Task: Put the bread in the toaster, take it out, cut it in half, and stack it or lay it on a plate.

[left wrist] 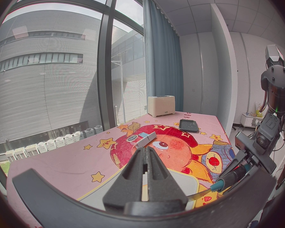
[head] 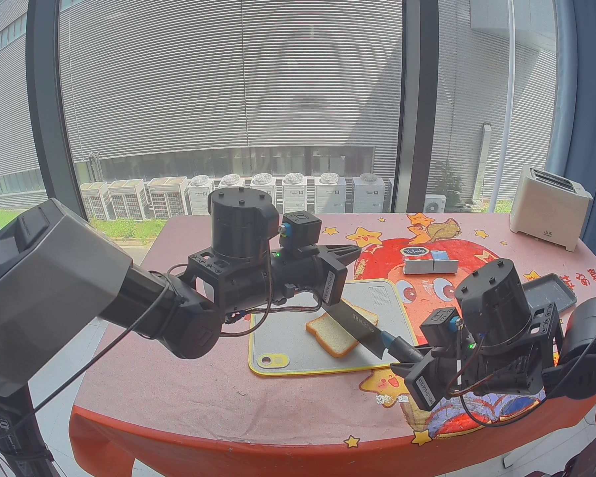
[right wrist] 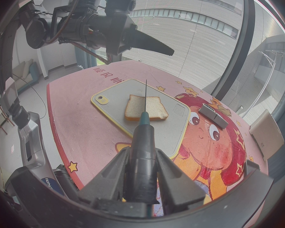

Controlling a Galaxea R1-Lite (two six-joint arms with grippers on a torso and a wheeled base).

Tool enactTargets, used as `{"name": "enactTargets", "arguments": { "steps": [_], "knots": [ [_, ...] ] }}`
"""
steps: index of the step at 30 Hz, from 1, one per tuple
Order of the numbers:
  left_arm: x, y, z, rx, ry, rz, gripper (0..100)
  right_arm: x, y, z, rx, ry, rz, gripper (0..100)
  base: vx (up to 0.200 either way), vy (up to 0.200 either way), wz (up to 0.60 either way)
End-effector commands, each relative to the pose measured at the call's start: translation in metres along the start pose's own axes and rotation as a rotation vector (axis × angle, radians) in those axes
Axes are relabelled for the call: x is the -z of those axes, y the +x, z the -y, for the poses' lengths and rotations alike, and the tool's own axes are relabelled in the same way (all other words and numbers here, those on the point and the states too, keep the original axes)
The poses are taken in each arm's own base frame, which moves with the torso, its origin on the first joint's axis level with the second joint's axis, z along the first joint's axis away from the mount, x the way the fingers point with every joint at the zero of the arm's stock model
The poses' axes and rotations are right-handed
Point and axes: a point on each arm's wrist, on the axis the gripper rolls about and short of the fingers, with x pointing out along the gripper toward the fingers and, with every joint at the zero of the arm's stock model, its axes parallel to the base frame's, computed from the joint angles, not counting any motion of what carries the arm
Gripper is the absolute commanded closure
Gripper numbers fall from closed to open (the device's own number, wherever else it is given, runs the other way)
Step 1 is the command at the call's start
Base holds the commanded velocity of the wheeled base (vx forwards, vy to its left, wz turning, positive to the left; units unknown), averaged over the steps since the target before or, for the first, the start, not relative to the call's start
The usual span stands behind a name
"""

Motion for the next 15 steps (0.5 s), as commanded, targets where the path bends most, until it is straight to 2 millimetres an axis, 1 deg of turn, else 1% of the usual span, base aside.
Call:
{"name": "enactTargets", "arguments": {
  "steps": [1,4,8,12,14,15],
  "knots": [
    [0.005,0.002,0.0,0.002,-0.005,-0.012,100,0.001,0.0,0.0,-0.001,-0.001,-0.003,100,0.0,0.0,0.0],
    [0.008,0.002,0.002,0.006,-0.004,-0.021,100,0.0,0.0,0.0,-0.001,-0.001,-0.001,100,0.0,0.0,0.0],
    [0.015,0.002,0.01,0.027,-0.015,-0.047,100,0.001,0.0,0.0,0.001,0.0,-0.003,100,0.0,0.0,0.0],
    [0.015,0.001,0.016,0.037,-0.009,0.001,100,0.0,0.0,0.0,0.002,0.001,-0.002,100,0.0,0.0,0.0],
    [0.018,-0.001,0.017,0.035,-0.012,0.005,100,0.001,0.0,0.0,0.002,0.001,-0.003,100,0.0,0.0,0.0],
    [0.023,-0.004,0.018,0.035,-0.015,-0.004,100,0.001,-0.001,0.0,0.002,0.001,-0.002,100,0.0,0.0,0.0]
  ]
}}
